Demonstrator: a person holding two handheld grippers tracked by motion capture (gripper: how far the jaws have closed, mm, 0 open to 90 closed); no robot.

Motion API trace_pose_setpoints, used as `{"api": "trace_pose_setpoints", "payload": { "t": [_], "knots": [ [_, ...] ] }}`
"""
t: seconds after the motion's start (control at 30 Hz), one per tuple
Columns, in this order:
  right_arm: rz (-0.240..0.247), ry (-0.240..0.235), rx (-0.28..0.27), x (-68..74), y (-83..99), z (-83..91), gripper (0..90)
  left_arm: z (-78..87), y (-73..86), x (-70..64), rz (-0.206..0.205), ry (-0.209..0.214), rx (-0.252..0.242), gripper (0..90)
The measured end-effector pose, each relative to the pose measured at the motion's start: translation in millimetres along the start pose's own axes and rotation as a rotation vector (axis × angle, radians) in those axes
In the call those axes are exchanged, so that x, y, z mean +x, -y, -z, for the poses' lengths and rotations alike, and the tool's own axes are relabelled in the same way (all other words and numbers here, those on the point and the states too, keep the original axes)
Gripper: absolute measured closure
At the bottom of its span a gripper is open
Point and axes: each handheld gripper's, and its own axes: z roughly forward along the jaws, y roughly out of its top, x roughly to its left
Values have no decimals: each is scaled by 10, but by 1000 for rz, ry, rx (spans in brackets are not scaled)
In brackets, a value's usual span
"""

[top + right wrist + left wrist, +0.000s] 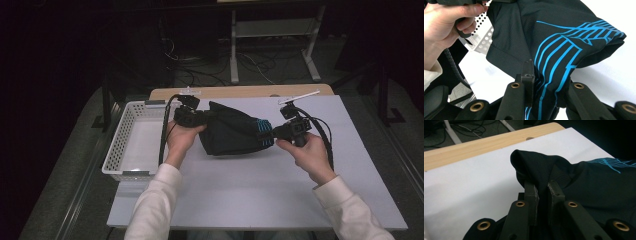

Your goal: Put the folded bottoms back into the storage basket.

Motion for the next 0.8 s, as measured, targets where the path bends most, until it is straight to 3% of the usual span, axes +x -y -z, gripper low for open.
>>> {"api": "trace_pose_setpoints", "payload": {
  "t": [0.8],
  "knots": [
    [34, -2, -28, 233, -237, 87, 740, 290, -283, 28, -27, -32, -23, 802]
  ]
}}
